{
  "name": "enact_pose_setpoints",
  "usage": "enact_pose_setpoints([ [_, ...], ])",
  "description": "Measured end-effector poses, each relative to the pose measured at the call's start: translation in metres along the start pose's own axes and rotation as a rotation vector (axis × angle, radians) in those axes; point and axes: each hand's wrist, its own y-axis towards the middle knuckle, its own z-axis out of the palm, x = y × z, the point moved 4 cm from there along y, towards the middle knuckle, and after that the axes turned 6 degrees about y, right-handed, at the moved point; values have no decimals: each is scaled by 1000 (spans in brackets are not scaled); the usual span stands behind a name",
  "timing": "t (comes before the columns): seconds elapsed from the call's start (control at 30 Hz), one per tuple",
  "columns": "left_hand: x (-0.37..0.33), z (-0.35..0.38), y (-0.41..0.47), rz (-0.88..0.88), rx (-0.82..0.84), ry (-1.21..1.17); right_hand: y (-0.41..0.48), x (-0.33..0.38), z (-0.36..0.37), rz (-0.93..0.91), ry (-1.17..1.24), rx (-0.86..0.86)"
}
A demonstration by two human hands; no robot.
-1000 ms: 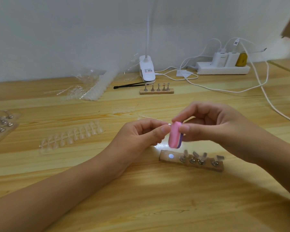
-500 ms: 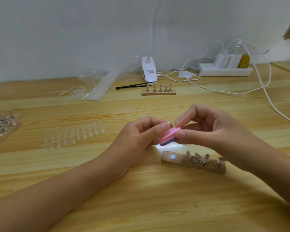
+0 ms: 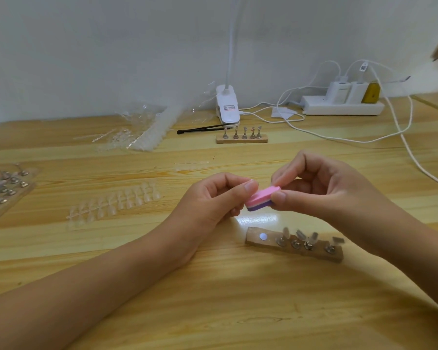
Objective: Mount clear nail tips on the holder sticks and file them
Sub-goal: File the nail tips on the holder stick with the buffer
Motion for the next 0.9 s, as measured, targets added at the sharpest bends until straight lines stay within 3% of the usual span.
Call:
enact_pose_setpoints([
  [0.3, -1, -1, 2, -18, 16, -1, 1, 0, -2, -10, 2, -14],
  [0.47, -2, 2, 3, -10, 99, 66, 9, 3, -29, -49, 307, -188],
  [0.6, -4, 6, 0, 27, 133, 148, 14, 2, -43, -51, 336, -227],
  [0.77, -2, 6, -4, 72, 108, 280, 15, -11, -45, -17, 27, -179],
  [0.9, -6, 6, -6, 90, 87, 281, 17, -20, -47, -58, -511, -139],
])
